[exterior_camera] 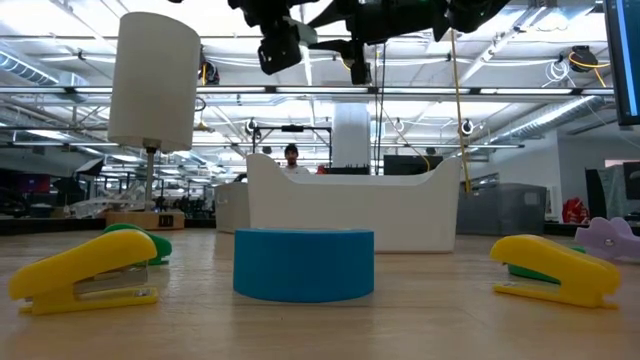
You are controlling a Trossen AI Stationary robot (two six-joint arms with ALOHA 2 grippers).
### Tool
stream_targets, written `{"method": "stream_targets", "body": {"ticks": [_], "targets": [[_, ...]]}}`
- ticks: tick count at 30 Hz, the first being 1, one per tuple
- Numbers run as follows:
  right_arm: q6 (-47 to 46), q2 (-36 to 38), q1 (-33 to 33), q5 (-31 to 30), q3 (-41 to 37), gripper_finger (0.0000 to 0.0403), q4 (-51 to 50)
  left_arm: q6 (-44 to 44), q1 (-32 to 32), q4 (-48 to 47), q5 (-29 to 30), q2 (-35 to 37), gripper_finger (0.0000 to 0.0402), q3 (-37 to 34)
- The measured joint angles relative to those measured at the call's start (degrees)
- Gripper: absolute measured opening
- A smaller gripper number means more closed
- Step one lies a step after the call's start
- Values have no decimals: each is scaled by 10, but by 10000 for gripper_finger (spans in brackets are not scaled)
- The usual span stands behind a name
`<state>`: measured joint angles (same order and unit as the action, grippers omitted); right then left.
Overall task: Pick and place Stapler, Stapler remover, tape
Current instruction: Put the light blue stapler into the gray bin
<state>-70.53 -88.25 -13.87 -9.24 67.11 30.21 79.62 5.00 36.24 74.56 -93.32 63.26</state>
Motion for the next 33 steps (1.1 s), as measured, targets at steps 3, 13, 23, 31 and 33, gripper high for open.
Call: {"method": "stream_targets", "body": {"ticks": [3, 13, 23, 31, 33], "targets": [[-23, 0, 0, -8, 0, 112, -10, 3, 5, -1, 11, 0, 152, 0], [19, 0, -1, -5, 0, 152, -22, -13, 8, 1, 31, 0, 128, 0], [128, 0, -3, 33, 0, 241, -19, -20, -22, -1, 42, 0, 128, 0], [214, 0, -28, 33, 0, 238, -26, -24, -48, -1, 47, 0, 128, 0], [224, 1, -37, 34, 0, 234, -39, -31, -55, -1, 50, 0, 128, 0]]}}
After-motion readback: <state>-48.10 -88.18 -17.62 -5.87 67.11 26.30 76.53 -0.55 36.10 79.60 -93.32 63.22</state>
